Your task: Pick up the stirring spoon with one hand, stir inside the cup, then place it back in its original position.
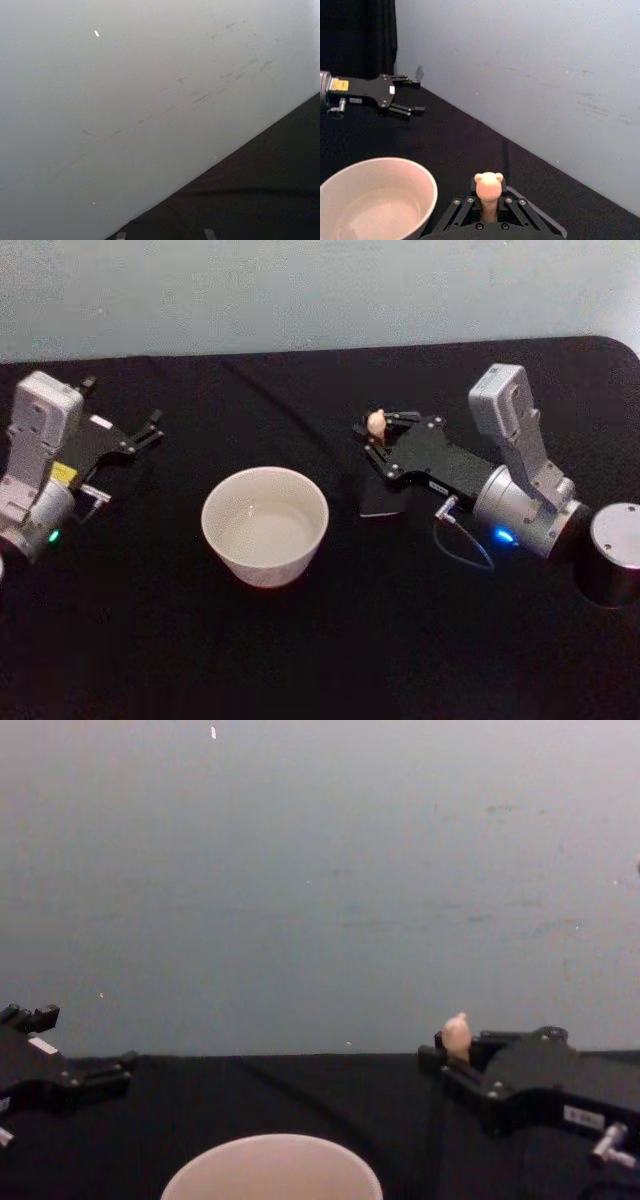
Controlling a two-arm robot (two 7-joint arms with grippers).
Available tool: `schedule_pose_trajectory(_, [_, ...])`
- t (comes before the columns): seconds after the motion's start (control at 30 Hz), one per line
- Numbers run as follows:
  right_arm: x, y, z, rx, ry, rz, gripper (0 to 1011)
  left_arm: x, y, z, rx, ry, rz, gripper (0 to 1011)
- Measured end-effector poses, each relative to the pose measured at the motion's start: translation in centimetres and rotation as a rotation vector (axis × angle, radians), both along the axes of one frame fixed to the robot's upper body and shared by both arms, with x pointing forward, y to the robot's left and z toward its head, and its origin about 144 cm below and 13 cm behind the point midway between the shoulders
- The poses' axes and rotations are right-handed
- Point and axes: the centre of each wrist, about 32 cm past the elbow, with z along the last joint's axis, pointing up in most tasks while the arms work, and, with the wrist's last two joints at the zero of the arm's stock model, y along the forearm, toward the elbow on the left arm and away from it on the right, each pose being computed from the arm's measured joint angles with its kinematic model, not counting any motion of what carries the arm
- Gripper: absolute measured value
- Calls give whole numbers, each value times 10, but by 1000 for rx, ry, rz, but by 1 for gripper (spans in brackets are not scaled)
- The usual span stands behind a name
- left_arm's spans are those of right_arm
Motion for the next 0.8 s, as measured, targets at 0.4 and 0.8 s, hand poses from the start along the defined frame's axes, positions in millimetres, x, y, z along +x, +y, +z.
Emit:
schedule_pose_trajectory(0.4, [0,-1,7,18,-17,2,175,0,0,0,0,0,0,1001])
schedule_pose_trajectory(0.8, [-2,-7,21,69,-26,-17,175,0,0,0,0,0,0,1001])
